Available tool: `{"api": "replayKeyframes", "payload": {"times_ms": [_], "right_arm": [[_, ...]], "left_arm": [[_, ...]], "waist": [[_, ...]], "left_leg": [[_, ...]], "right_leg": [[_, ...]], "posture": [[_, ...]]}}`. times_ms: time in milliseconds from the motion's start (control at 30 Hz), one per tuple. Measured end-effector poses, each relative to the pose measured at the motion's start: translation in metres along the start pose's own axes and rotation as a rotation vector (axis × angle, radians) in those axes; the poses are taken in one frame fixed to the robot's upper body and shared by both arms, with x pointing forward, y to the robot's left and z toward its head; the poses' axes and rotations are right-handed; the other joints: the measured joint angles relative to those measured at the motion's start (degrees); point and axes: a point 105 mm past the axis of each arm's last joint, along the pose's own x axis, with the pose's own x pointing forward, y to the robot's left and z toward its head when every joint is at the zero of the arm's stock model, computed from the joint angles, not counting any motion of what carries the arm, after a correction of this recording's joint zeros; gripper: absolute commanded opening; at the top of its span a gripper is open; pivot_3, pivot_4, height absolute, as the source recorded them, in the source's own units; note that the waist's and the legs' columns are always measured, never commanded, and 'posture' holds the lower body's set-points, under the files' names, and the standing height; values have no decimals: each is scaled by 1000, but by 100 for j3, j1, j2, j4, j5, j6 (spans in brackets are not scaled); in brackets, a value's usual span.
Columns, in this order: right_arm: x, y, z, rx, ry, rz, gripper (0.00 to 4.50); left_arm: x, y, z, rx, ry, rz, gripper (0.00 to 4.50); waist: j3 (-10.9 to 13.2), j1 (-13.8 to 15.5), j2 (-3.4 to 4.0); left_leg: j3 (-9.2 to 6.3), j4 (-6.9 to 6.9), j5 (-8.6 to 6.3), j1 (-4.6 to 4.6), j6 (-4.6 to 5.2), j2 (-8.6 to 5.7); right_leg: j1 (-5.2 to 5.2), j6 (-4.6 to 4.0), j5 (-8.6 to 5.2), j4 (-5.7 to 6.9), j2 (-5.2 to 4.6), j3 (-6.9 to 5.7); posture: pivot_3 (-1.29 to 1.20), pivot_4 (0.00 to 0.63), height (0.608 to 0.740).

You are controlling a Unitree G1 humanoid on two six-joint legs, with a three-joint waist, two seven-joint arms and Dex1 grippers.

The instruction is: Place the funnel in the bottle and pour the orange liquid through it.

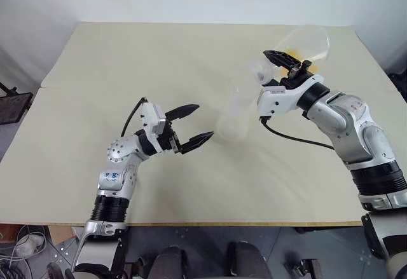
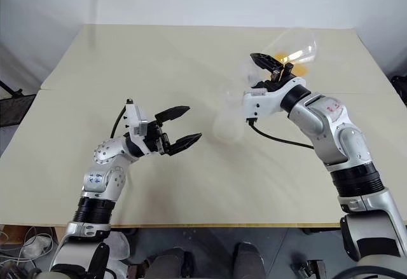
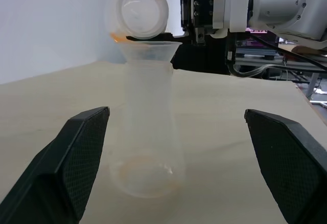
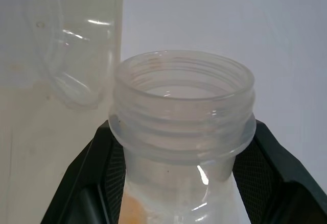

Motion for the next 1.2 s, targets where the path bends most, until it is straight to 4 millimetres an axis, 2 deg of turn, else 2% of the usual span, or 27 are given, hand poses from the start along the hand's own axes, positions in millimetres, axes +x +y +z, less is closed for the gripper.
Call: {"api": "replayKeyframes", "payload": {"times_ms": [167, 567, 1200], "right_arm": [[3, -9, 3, -43, -23, -36, 2449], [1, -3, -5, -95, -7, -36, 2449], [0, -5, -3, -142, -32, -56, 2449]], "left_arm": [[0, 0, 0, 0, 0, 0, 4500], [0, 0, 0, -3, -4, 0, 4500], [0, 0, 0, -4, -6, 0, 4500]], "waist": [[0, 2, 0], [0, -5, 0], [0, -1, 0]], "left_leg": [[-2, 0, 0, 0, 0, 0], [-2, -1, 0, 0, 0, 1], [-2, -2, 0, 0, 0, 1]], "right_leg": [[0, 0, 0, 0, 0, -1], [0, 0, 0, -1, 0, 0], [0, 0, 0, -2, 0, 0]], "posture": [[0, 150, 740], [0, 150, 740], [0, 150, 740]]}}
